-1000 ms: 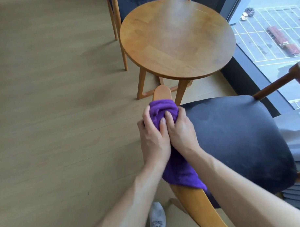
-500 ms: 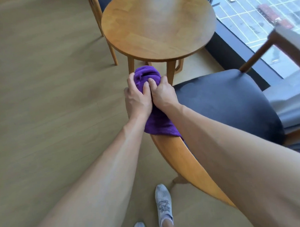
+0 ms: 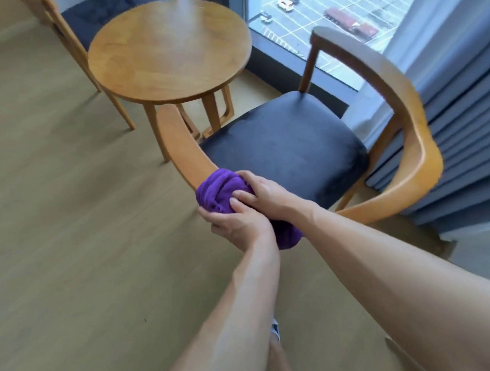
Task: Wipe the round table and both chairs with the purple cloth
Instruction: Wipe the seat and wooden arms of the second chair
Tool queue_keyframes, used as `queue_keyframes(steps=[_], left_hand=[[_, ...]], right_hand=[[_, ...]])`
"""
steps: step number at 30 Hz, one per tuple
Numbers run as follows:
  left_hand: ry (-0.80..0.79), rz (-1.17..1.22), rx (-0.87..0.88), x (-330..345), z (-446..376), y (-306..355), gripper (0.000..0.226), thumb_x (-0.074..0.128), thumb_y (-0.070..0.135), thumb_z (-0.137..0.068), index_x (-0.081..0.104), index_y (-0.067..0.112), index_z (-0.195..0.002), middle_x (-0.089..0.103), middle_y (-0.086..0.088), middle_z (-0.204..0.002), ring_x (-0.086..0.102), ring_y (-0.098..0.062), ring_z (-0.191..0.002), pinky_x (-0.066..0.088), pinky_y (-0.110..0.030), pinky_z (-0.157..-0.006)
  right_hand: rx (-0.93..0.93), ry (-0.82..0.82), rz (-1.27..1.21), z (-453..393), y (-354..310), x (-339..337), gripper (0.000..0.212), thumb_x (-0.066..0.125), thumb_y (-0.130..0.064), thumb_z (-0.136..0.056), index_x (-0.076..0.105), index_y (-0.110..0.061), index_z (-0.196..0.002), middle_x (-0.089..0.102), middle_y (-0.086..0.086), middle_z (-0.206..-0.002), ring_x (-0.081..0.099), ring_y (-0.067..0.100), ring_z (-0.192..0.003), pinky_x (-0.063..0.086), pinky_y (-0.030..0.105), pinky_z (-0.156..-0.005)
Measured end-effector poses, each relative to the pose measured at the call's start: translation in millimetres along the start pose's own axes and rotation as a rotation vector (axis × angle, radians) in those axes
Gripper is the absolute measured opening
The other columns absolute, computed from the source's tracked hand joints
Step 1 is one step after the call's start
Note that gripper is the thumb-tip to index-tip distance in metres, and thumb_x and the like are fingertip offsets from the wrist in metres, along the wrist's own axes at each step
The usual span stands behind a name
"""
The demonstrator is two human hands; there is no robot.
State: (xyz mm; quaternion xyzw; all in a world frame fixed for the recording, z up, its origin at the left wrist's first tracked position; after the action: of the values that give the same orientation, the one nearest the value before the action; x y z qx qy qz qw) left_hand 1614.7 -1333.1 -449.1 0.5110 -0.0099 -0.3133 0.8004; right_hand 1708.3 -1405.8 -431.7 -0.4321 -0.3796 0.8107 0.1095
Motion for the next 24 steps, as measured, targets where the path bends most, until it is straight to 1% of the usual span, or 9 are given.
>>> queue_keyframes(steps=[5, 9, 11, 13, 15, 17, 19, 22, 24], left_hand=[[-0.078, -0.039, -0.285, 9.3, 43.2, -32.8, 0.058, 0.055, 0.023, -0.099, 0.029, 0.007, -0.148, 0.044, -0.023, -0.146, 0.048, -0.041, -0.13, 0.038, -0.043, -0.108], [-0.283, -0.012, -0.534, 33.3, 95.7, -59.7, 0.032, 0.059, 0.028, -0.092, 0.052, 0.005, -0.113, 0.069, -0.023, -0.111, 0.069, -0.042, -0.094, 0.056, -0.054, -0.086], [-0.405, 0.006, -0.583, 42.6, 127.5, -59.0, 0.021, 0.057, 0.024, -0.096, 0.059, 0.005, -0.104, 0.073, -0.015, -0.077, 0.07, -0.032, -0.066, 0.059, -0.038, -0.064], [-0.584, -0.029, -0.597, 53.8, 162.0, -52.8, 0.02, 0.052, 0.026, -0.101, 0.06, 0.01, -0.093, 0.062, -0.003, -0.046, 0.055, -0.019, -0.035, 0.041, -0.019, -0.046], [-0.825, -0.135, -0.567, 70.8, 192.6, -49.5, 0.034, 0.043, 0.032, -0.104, 0.061, 0.011, -0.085, 0.065, 0.0, -0.049, 0.053, -0.016, -0.032, 0.037, -0.018, -0.044], [-0.992, -0.296, -0.527, 83.4, 211.9, -48.8, 0.042, 0.041, 0.043, -0.104, 0.068, 0.013, -0.096, 0.077, -0.007, -0.08, 0.068, -0.022, -0.059, 0.048, -0.025, -0.057], [-1.127, -0.535, -0.421, 91.8, 218.7, -48.7, 0.045, 0.041, 0.048, -0.102, 0.069, 0.014, -0.105, 0.075, -0.014, -0.104, 0.072, -0.03, -0.087, 0.055, -0.036, -0.074], [-1.232, -0.771, -0.113, 95.2, 209.9, -34.0, 0.035, 0.048, 0.032, -0.1, 0.064, 0.004, -0.086, 0.075, -0.018, -0.089, 0.071, -0.034, -0.076, 0.061, -0.043, -0.073], [-1.136, -0.707, 0.349, 104.2, 194.2, 2.1, 0.03, 0.048, 0.02, -0.091, 0.067, 0.005, -0.075, 0.074, -0.013, -0.075, 0.072, -0.033, -0.068, 0.062, -0.045, -0.07]], right_hand=[[-0.015, -0.047, 0.178, 42.6, 19.2, -15.9, 0.056, 0.055, -0.027, -0.097, 0.035, -0.021, -0.149, 0.055, 0.008, -0.14, 0.053, 0.026, -0.124, 0.039, 0.034, -0.101], [-0.006, -0.092, 0.343, 68.6, 31.1, -32.8, 0.061, 0.055, -0.015, -0.091, 0.038, -0.029, -0.148, 0.058, 0.006, -0.136, 0.055, 0.029, -0.119, 0.043, 0.041, -0.099], [0.002, -0.116, 0.524, 83.3, 39.0, -47.2, 0.06, 0.053, -0.014, -0.09, 0.042, -0.035, -0.145, 0.061, 0.003, -0.133, 0.057, 0.028, -0.117, 0.046, 0.041, -0.095], [0.006, -0.146, 0.679, 97.7, 48.6, -66.8, 0.058, 0.053, -0.016, -0.091, 0.043, -0.04, -0.143, 0.061, 0.0, -0.131, 0.058, 0.027, -0.116, 0.048, 0.041, -0.093], [0.016, -0.155, 0.742, 113.1, 58.3, -92.2, 0.057, 0.054, -0.018, -0.091, 0.044, -0.043, -0.14, 0.061, -0.002, -0.131, 0.058, 0.025, -0.115, 0.049, 0.043, -0.095], [0.008, -0.1, 0.795, 129.1, 69.4, -118.2, 0.055, 0.057, -0.022, -0.091, 0.045, -0.046, -0.139, 0.059, -0.008, -0.135, 0.056, 0.023, -0.119, 0.046, 0.045, -0.099], [0.004, -0.012, 0.818, 143.9, 82.6, -135.1, 0.05, 0.059, -0.028, -0.093, 0.049, -0.043, -0.139, 0.056, -0.013, -0.14, 0.05, 0.018, -0.127, 0.038, 0.044, -0.105], [-0.035, 0.135, 0.696, 154.8, 90.3, -136.4, 0.041, 0.058, -0.027, -0.094, 0.059, -0.036, -0.133, 0.058, -0.012, -0.138, 0.051, 0.015, -0.129, 0.032, 0.045, -0.109], [-0.078, 0.21, 0.613, 156.3, 92.0, -134.6, 0.037, 0.052, -0.025, -0.09, 0.067, -0.028, -0.124, 0.065, -0.008, -0.129, 0.056, 0.017, -0.124, 0.036, 0.047, -0.105]])
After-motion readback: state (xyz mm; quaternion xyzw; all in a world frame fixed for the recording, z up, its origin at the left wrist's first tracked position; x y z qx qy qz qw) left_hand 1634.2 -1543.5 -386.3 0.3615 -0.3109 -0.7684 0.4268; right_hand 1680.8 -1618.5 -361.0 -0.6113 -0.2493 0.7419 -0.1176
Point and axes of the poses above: each hand's wrist, its own z-axis away from the middle knuckle, its own x-axis out of the palm, y = z × x, the point moved 8 cm from there along -z, towards the middle knuckle
